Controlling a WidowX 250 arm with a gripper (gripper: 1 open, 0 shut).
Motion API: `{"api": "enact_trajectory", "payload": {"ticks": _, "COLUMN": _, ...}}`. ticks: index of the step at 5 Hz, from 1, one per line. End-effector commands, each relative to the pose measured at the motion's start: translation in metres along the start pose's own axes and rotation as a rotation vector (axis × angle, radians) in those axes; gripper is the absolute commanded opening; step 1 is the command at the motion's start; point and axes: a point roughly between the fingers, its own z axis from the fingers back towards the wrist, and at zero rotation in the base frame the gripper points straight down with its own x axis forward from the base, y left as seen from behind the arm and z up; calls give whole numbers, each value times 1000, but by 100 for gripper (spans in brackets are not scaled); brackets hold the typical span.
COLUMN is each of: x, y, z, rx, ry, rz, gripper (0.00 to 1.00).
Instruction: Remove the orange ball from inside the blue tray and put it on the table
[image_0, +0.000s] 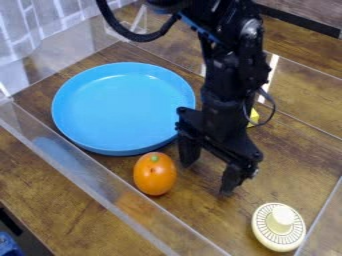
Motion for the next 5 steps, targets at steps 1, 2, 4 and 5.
{"api": "enact_trajectory", "payload": {"ticks": 1, "x": -1, "y": -8, "z": 29, "rx": 10, "ry": -74, "rz": -51, "gripper": 100}}
{"api": "enact_trajectory", "payload": {"ticks": 2, "x": -7, "y": -7, "z": 30, "rx": 27, "ry": -70, "rz": -68, "gripper": 100}}
{"api": "enact_trajectory", "payload": {"ticks": 4, "x": -14, "y": -4, "z": 27, "rx": 54, "ry": -61, "rz": -80, "gripper": 100}}
{"api": "enact_trajectory", "payload": {"ticks": 5, "x": -14, "y": -5, "z": 22, "rx": 62, "ry": -64, "rz": -80, "gripper": 100}}
